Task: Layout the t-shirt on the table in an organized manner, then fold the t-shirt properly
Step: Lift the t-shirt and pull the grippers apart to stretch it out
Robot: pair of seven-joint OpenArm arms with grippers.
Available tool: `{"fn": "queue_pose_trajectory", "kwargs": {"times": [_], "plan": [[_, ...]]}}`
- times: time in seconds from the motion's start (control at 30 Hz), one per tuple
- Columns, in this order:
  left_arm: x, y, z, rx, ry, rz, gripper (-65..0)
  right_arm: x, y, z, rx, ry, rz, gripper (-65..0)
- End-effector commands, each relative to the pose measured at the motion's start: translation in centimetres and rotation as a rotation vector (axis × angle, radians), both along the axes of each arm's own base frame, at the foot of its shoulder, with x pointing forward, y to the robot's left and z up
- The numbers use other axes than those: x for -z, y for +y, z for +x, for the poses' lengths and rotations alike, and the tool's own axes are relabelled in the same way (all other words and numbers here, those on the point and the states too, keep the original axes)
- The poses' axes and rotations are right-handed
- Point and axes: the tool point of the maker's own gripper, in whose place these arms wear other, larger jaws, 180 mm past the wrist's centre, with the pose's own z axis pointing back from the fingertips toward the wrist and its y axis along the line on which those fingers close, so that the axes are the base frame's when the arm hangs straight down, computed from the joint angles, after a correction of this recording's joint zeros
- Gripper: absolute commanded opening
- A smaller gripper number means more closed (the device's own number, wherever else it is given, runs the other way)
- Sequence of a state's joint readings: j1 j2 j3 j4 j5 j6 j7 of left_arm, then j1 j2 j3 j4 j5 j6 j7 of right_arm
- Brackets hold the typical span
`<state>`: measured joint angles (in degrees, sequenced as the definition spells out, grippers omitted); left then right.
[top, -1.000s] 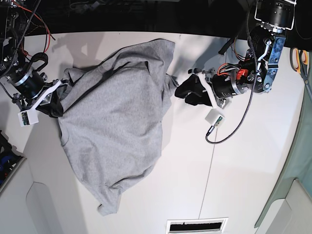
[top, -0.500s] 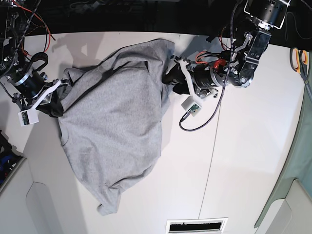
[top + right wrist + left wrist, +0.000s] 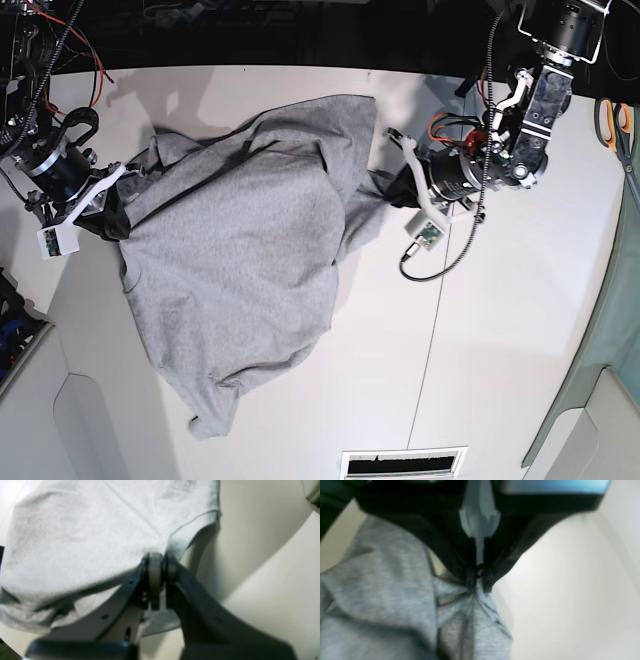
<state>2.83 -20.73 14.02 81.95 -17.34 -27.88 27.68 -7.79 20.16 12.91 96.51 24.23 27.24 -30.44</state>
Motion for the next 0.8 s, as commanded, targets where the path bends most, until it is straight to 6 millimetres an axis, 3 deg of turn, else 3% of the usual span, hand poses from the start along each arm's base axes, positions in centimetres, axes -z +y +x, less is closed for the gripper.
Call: {"fn": "queue_pose_trajectory", "kwargs": {"times": [0.0, 0.23, 0.37, 0.57, 0.77], "plan": [[-1.7, 1.5, 1.6, -0.019, -0.06, 0.013, -65.0, -1.7, -0.7, 1.0, 0.01, -0.06, 0.003, -65.0], [-5.4, 9.4, 4.0, -0.116, -0.15, 0.107, -65.0, -2.5, -3.5, 1.2, 0.084, -0.084, -0.022, -65.0], [-7.5, 12.9, 4.8, -0.142, -0.194, 0.178, -65.0, -2.8, -4.9, 1.2, 0.113, -0.09, -0.051, -65.0], [-10.8, 16.3, 5.7, -0.164, -0.255, 0.257, -65.0, -2.4, -5.6, 1.0, 0.114, -0.071, -0.107, -65.0], [-12.8, 18.1, 6.2, -0.185, -0.29, 0.3, -65.0, -1.1, -5.9, -0.3, 0.124, -0.021, -0.121, -65.0]]}}
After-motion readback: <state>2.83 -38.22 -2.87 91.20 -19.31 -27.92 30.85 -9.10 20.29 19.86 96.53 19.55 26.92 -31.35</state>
